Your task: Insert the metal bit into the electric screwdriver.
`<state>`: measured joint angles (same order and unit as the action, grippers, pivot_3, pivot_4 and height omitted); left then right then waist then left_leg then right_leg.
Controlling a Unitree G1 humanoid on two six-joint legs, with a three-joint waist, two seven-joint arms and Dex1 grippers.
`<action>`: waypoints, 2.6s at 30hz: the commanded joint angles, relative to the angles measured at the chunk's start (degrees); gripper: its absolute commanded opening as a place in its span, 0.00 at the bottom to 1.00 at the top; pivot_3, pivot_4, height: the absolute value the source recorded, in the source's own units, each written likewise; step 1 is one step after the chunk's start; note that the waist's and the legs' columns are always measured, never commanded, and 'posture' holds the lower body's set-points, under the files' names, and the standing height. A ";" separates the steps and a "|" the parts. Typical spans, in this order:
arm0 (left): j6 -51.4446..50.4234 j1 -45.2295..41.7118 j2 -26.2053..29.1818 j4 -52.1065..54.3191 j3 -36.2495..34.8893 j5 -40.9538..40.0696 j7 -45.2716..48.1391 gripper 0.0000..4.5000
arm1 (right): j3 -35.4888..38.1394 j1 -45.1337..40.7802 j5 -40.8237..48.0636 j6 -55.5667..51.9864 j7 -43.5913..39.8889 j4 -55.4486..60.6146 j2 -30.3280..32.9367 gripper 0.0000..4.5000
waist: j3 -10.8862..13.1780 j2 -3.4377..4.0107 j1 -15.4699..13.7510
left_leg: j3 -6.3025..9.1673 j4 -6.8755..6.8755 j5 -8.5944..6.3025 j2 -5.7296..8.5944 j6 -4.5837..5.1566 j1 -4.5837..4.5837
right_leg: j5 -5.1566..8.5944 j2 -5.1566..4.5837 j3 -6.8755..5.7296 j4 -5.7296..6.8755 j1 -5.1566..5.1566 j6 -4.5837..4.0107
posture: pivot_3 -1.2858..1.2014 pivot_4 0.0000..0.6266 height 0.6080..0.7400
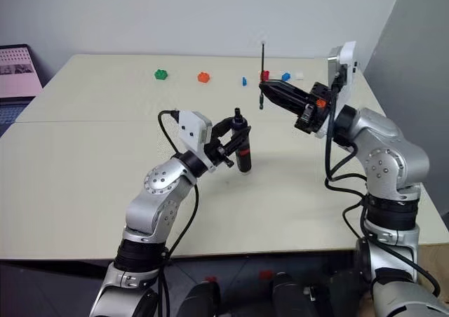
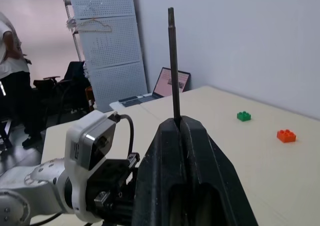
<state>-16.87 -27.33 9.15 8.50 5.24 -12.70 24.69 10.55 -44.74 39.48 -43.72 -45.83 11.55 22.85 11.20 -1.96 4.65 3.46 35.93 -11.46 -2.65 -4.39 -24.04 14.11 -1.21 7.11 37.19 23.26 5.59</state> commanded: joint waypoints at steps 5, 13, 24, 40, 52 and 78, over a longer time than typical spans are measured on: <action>4.96 -1.81 -1.66 -2.20 1.03 5.27 -4.56 0.37 | -4.64 -4.78 -3.48 7.65 4.98 -1.74 -5.45 0.00 | 0.00 0.00 0.03 | 0.01 -0.04 0.00 0.00 0.00 0.00 | -0.01 0.00 -0.01 -0.01 0.00 0.00 | 0.52 0.24 1.00; 5.75 -1.76 -2.02 -3.58 1.62 6.46 -4.45 0.37 | -7.39 -6.64 -6.11 12.88 3.00 -8.68 -6.95 0.00 | 0.00 0.00 -0.01 | 0.01 -0.06 0.00 -0.01 0.00 -0.03 | -0.03 0.00 -0.03 -0.07 0.00 -0.03 | 0.52 0.24 1.00; 5.58 -1.53 -1.87 -3.29 1.35 6.50 -4.25 0.37 | -8.92 -8.83 -9.49 19.08 -1.06 -18.44 -7.25 0.00 | 0.01 0.01 0.02 | 0.01 -0.08 0.00 -0.01 0.00 -0.03 | -0.03 0.00 -0.04 -0.08 0.01 -0.02 | 0.52 0.24 1.00; 5.44 -1.53 -1.37 -3.17 1.20 6.44 -3.98 0.37 | -8.74 -8.56 -9.52 19.24 -4.47 -20.37 -6.29 0.00 | 0.01 0.02 0.02 | 0.01 -0.09 0.00 -0.01 0.00 -0.02 | -0.04 0.00 -0.04 -0.08 0.01 -0.01 | 0.52 0.24 1.00; 5.55 -1.58 -1.28 -3.12 1.21 6.49 -3.96 0.37 | -9.07 -8.40 -11.02 20.32 -5.16 -22.19 -6.32 0.00 | 0.01 0.02 0.02 | 0.01 -0.09 0.00 -0.01 0.00 -0.03 | -0.03 0.00 -0.04 -0.09 0.01 -0.01 | 0.52 0.24 1.00; 5.44 -1.57 -0.68 -3.15 1.12 6.43 -3.67 0.37 | -9.56 -9.26 -11.94 21.83 -6.01 -24.87 -7.44 0.00 | 0.01 0.02 0.03 | 0.01 -0.09 0.00 -0.01 0.00 -0.02 | -0.04 0.00 -0.03 -0.08 0.01 -0.01 | 0.52 0.24 1.00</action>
<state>-12.47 -27.82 8.30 3.67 6.81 -6.32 20.89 0.45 -52.28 27.51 -23.05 -51.63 -13.98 15.55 11.21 -1.94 4.68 3.47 35.84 -11.46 -2.67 -4.39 -24.05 14.08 -1.21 7.07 37.11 23.27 5.58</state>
